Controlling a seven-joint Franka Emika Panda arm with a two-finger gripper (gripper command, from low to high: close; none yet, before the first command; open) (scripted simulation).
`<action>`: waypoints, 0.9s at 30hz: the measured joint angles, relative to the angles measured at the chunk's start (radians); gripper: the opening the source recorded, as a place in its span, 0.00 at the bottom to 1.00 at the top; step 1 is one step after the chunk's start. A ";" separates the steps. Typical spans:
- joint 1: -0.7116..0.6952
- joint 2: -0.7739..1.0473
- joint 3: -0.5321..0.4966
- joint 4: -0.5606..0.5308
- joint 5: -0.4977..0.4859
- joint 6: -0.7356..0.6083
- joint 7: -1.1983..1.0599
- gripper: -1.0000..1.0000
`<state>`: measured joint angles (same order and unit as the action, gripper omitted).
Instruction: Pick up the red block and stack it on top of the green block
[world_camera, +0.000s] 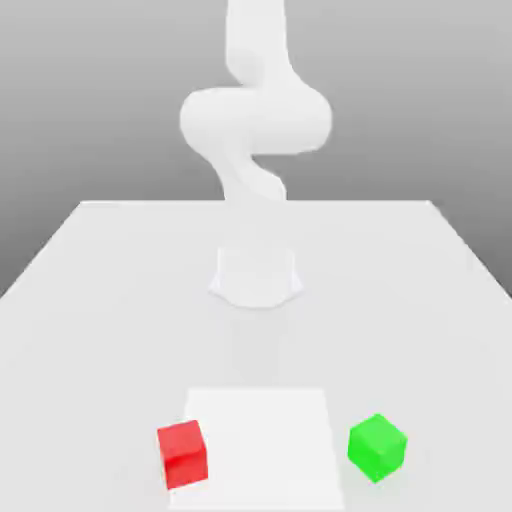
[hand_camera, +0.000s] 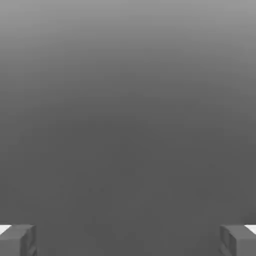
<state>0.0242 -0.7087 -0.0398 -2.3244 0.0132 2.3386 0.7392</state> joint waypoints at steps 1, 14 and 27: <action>0.010 0.039 -0.017 -0.010 0.006 0.017 -0.027 0.50; 0.077 0.516 -0.169 -0.136 0.102 0.216 -0.361 0.50; 0.010 0.975 -0.163 -0.216 0.144 0.463 -0.597 0.50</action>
<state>0.0342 0.2664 -0.2024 -2.5405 0.1576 2.8015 0.1418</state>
